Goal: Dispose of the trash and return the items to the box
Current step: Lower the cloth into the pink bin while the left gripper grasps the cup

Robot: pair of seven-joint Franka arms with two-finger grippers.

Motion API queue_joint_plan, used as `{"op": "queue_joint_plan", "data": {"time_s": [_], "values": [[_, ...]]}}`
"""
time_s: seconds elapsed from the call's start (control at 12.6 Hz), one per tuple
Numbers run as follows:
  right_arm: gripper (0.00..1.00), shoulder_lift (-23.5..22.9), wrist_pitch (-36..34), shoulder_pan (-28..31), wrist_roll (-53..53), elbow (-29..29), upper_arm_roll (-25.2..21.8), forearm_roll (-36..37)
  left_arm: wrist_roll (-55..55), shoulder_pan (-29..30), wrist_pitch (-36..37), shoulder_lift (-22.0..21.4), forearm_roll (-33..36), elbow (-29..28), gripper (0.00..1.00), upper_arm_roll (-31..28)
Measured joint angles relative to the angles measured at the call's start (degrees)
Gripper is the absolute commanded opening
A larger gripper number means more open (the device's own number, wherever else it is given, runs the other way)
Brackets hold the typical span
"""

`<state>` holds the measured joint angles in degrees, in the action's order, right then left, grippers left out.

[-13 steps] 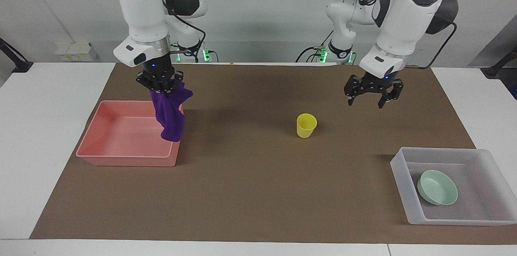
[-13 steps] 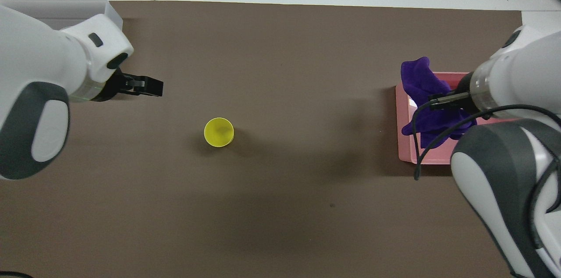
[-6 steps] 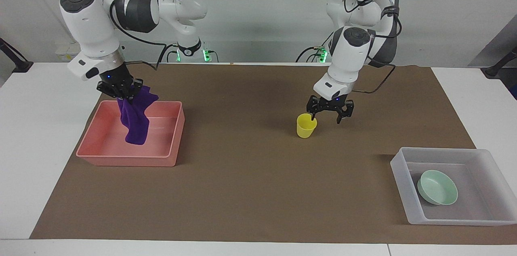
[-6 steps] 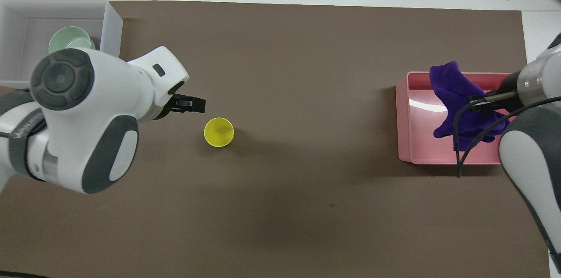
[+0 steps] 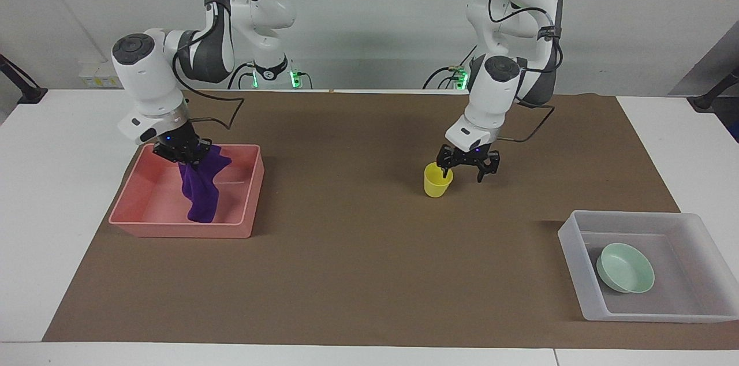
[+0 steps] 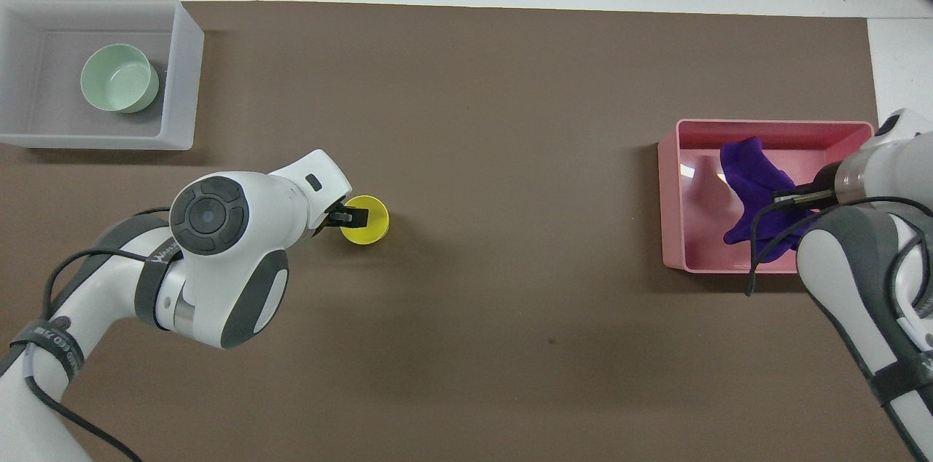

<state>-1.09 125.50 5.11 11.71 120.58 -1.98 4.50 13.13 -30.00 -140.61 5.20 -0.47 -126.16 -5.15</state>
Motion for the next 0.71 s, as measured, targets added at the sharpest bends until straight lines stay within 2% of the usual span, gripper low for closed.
{"op": "queue_joint_plan", "data": {"time_s": [0.08,0.16,0.24,0.32,0.4,0.48,0.56,0.64,0.71], "values": [[0.0,-0.4,1.1,0.0,0.0,0.5,0.0,0.0,0.4,-0.7,-1.2,0.7,0.0,-0.3,0.88,0.0],[0.0,-0.8,2.6,0.0,0.0,1.3,0.0,0.0,1.2,-1.1,-1.9,1.2,0.0,-0.3,0.67,0.0],[0.04,-1.4,4.3,0.0,0.0,2.1,0.0,0.0,1.7,-1.4,-2.2,1.5,0.0,-0.4,0.33,0.1],[0.04,-2.2,5.7,0.0,0.0,2.6,0.0,0.0,1.9,-1.7,-2.3,1.6,0.0,-0.4,0.06,0.1],[0.09,-3.1,6.5,0.1,0.0,2.9,0.0,0.0,2.2,-2.0,-2.3,1.6,0.0,-0.4,0.0,0.1],[0.25,-3.9,7.1,0.1,-0.1,2.9,0.0,0.0,2.3,-2.1,-2.3,1.6,0.0,-0.5,0.0,0.1],[0.49,-4.7,8.3,0.3,-0.2,2.9,0.0,0.0,2.3,-2.1,-2.3,1.6,0.0,-0.6,0.0,0.1],[0.86,-5.5,9.5,0.6,-0.5,2.9,0.0,-0.1,2.3,-2.1,-2.3,1.6,0.0,-0.6,0.0,0.0],[1.0,-6.0,10.2,0.9,-0.7,2.9,0.0,-0.1,2.4,-2.1,-2.3,1.6,0.0,-0.6,0.0,0.0]]}}
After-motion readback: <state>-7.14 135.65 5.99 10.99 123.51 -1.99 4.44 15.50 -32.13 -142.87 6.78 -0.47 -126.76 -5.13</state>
